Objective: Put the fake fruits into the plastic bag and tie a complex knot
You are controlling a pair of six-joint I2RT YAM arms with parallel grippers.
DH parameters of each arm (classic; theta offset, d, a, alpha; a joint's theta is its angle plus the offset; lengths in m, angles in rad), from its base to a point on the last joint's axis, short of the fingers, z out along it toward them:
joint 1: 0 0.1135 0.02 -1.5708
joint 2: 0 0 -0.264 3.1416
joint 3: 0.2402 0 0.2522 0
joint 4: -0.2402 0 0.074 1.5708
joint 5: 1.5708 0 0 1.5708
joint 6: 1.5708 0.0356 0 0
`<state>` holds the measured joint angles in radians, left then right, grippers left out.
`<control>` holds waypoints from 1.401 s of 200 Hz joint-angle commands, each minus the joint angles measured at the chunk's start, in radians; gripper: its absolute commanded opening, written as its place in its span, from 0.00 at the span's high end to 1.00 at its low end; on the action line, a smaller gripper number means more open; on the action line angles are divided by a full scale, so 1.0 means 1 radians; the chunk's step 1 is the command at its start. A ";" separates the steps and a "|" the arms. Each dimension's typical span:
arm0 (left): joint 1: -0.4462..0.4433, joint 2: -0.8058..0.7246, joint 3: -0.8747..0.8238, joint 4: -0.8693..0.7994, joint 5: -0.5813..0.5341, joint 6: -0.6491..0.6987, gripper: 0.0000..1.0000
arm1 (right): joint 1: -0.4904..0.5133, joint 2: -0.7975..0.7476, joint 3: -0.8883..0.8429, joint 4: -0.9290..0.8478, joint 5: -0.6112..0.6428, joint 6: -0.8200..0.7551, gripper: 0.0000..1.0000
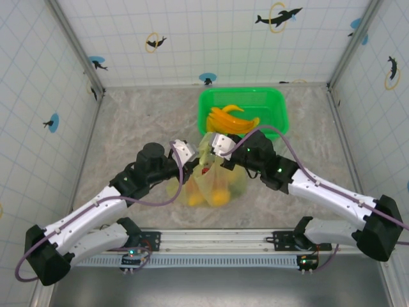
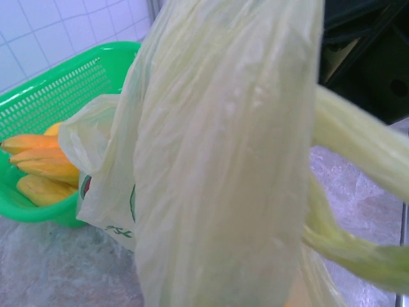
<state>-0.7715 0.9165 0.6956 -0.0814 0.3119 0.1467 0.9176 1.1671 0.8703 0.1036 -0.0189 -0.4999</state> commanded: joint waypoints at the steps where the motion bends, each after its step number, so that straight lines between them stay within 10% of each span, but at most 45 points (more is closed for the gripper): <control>1: 0.006 -0.011 0.026 -0.019 0.011 -0.041 1.00 | 0.036 -0.028 -0.030 0.141 0.159 -0.035 1.00; 77: 0.006 -0.009 -0.020 -0.014 -0.019 -0.080 1.00 | 0.099 -0.097 -0.228 0.528 0.369 -0.051 1.00; 214: -0.006 0.026 -0.094 0.090 0.193 -0.117 1.00 | 0.113 -0.068 -0.432 1.099 0.184 -0.042 0.99; 252: -0.006 -0.091 -0.078 0.078 0.161 -0.072 0.61 | 0.088 -0.106 -0.426 0.987 0.016 -0.135 1.00; 280: -0.006 -0.185 -0.050 0.096 0.093 -0.049 0.51 | 0.024 -0.122 -0.409 0.953 -0.108 -0.125 1.00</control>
<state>-0.7738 0.8051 0.6140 0.0010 0.4625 0.0628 0.9852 1.0771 0.4278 1.0119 0.0078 -0.6132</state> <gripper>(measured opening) 0.469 0.045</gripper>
